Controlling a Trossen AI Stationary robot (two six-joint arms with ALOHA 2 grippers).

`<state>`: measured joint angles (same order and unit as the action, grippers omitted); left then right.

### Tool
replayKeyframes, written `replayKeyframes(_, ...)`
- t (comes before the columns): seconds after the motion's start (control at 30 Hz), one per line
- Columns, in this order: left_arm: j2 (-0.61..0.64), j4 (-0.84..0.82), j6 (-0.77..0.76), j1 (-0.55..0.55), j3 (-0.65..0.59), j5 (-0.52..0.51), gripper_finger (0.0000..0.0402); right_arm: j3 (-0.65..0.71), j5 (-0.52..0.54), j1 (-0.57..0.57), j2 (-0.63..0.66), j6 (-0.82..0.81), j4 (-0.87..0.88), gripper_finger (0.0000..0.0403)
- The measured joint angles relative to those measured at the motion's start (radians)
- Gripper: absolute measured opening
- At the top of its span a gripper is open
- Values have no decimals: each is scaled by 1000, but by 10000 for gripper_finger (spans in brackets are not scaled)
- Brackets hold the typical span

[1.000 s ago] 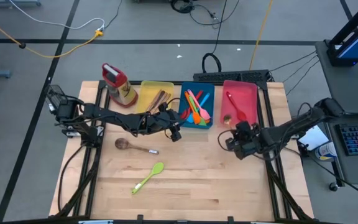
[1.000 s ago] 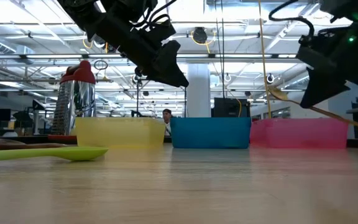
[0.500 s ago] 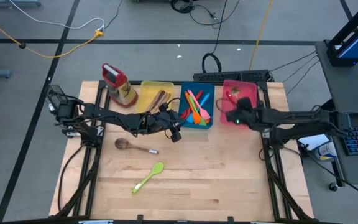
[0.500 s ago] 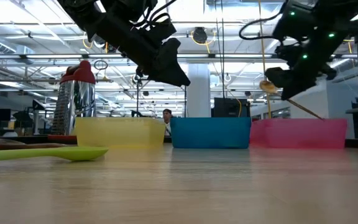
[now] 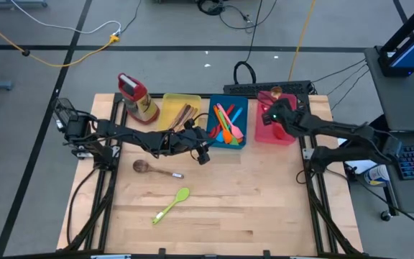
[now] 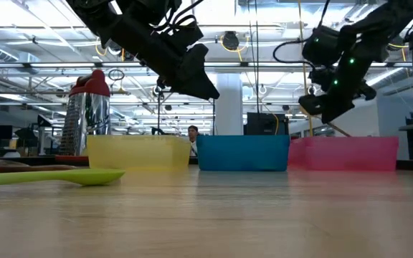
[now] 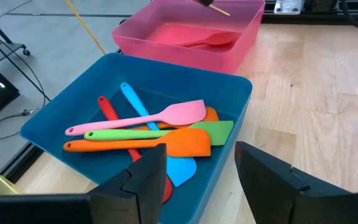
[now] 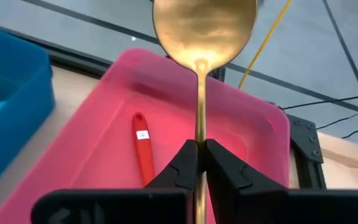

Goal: Pick & Place Kitchen Items
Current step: Put the gold serving spoon into the pink bin, then put the green serving spoon into the pink bin

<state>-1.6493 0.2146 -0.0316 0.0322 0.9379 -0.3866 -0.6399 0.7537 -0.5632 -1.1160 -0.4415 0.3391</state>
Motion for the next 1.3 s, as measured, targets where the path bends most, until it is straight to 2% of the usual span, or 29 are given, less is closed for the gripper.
replayKeyframes(0.27,0,0,0,0,0,0,196,90,-14,-32,-46,21,-176,8)
replayKeyframes(0.63,0,0,1,0,0,0,196,235,-185,-87,-44,21,-257,14)
replayKeyframes(0.8,0,0,1,0,0,0,196,293,-183,-86,-44,70,-344,60)
replayKeyframes(1.03,0,0,1,0,0,0,196,306,-182,-86,-44,91,-396,132)
replayKeyframes(1.3,0,0,1,0,0,0,196,306,-181,-86,-44,134,-447,168)
